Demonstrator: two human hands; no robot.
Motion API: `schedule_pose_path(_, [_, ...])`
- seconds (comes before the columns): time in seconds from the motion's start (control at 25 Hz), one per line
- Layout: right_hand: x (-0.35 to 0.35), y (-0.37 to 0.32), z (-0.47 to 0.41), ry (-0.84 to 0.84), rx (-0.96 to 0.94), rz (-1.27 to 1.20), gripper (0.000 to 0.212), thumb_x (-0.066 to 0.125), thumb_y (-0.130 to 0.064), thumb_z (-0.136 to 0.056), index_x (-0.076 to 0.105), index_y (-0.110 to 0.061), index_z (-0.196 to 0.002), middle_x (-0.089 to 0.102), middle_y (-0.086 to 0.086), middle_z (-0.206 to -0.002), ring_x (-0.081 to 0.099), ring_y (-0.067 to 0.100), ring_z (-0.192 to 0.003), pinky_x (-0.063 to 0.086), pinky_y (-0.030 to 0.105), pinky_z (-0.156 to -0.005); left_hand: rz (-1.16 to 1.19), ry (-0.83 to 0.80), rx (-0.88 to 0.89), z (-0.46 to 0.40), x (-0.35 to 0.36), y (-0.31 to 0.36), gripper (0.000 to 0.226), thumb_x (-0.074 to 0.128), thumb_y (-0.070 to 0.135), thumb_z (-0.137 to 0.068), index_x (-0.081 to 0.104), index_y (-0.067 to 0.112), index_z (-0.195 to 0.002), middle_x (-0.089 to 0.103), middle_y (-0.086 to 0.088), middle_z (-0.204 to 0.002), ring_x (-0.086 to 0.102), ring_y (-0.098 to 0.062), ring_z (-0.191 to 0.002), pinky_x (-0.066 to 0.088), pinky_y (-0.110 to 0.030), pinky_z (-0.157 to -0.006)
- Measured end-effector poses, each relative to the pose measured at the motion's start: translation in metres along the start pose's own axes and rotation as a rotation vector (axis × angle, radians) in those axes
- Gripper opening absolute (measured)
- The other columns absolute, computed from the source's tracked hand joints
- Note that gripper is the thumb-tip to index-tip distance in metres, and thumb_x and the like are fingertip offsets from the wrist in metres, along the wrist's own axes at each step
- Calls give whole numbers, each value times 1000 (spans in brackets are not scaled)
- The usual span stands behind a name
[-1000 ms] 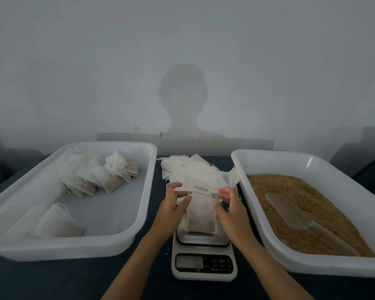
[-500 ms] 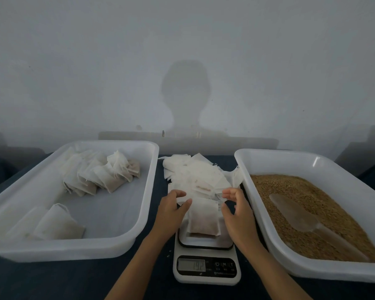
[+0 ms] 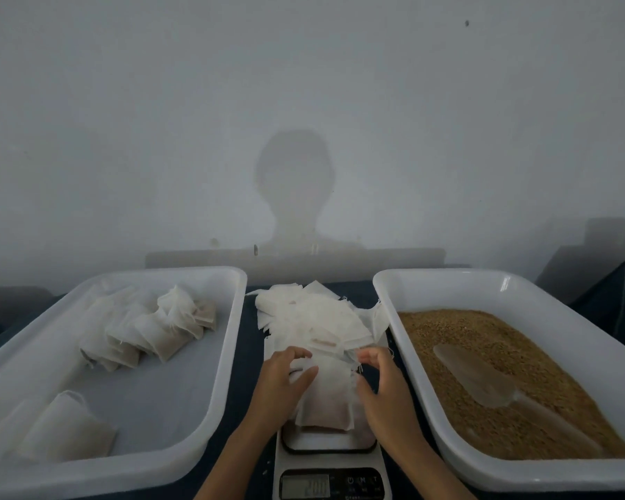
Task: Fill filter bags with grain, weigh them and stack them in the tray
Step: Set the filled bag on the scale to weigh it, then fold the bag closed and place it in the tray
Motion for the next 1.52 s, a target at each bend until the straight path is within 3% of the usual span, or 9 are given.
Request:
schedule_pose_path(0.24, [-4, -11, 1, -27, -3, 18, 34, 56, 3, -86, 52, -24, -105, 55, -17, -104, 52, -2, -106, 40, 15, -95, -163, -71, 26, -11, 2, 19, 14, 67, 32, -85, 53, 34, -86, 61, 14, -89, 57, -1, -89, 42, -11, -72])
schedule_pose_path(0.48, [-9, -25, 8, -81, -6, 12, 31, 53, 2, -88, 50, -21, -108, 55, -12, -107, 51, -1, -106, 39, 10, -92, -385, -130, 215, -9, 9, 40, 10, 64, 36, -87, 59, 44, -91, 55, 25, -86, 49, 14, -81, 29, -24, -101])
schedule_pose_path(0.56, [-14, -40, 12, -121, -35, -41, 32, 52, 0, -89, 49, -25, -107, 56, -14, -108, 53, -2, -106, 42, 12, -91, -390, -136, 206, -8, 11, 36, 14, 64, 38, -86, 54, 46, -91, 53, 26, -86, 48, 14, -81, 31, -25, -102])
schedule_pose_path(0.68, [-64, -60, 1, -41, -86, -60, 22, 54, -14, -92, 53, -35, -100, 64, -15, -94, 62, -2, -89, 49, 12, -72, -340, -123, 193, -8, 9, 36, 15, 65, 35, -87, 56, 42, -96, 55, 23, -80, 53, 10, -79, 42, -28, -97])
schedule_pose_path(0.8, [-145, -30, -25, -11, 39, 364, 8, 55, -24, -92, 54, -32, -93, 62, -12, -90, 62, 6, -80, 49, 20, -65, -345, -138, 185, -8, 6, 40, 9, 63, 34, -88, 59, 40, -93, 57, 21, -79, 56, 8, -79, 44, -29, -95])
schedule_pose_path(1.0, [-203, 72, -15, -526, 360, 1040, 25, 63, -45, -83, 45, -31, -92, 53, -11, -97, 55, 9, -92, 45, 21, -74, -349, -186, 113, -12, 7, 37, 19, 64, 33, -88, 49, 40, -79, 59, 19, -85, 55, 4, -83, 42, -26, -95])
schedule_pose_path(1.16, [-207, 84, -13, -543, 319, 1134, 30, 64, -47, -83, 38, -33, -79, 46, -15, -88, 48, 6, -84, 36, 22, -69, -373, -253, 53, -19, 9, 29, 17, 60, 28, -90, 51, 37, -81, 61, 11, -88, 56, -7, -89, 44, -22, -88])
schedule_pose_path(1.28, [-194, 80, -10, -564, 221, 1108, 23, 59, -44, -87, 38, -37, -79, 45, -18, -87, 45, 3, -82, 34, 16, -68, -385, -241, 127, -20, 9, 35, 22, 61, 23, -90, 52, 43, -85, 60, 14, -91, 54, 1, -86, 40, -9, -74])
schedule_pose_path(1.52, [-211, 65, -18, -539, 201, 1038, 27, 56, -28, -91, 34, -31, -76, 45, -13, -81, 38, 1, -67, 33, 17, -59, -400, -250, 137, -21, 10, 34, 25, 61, 20, -90, 56, 42, -78, 61, 17, -92, 56, 0, -87, 44, -13, -79])
Point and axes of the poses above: each hand's wrist, its own z-axis away from the middle knuckle, its own x-axis out of the palm, y = z × x, the point moved 8 cm from there along -z, towards the middle knuckle
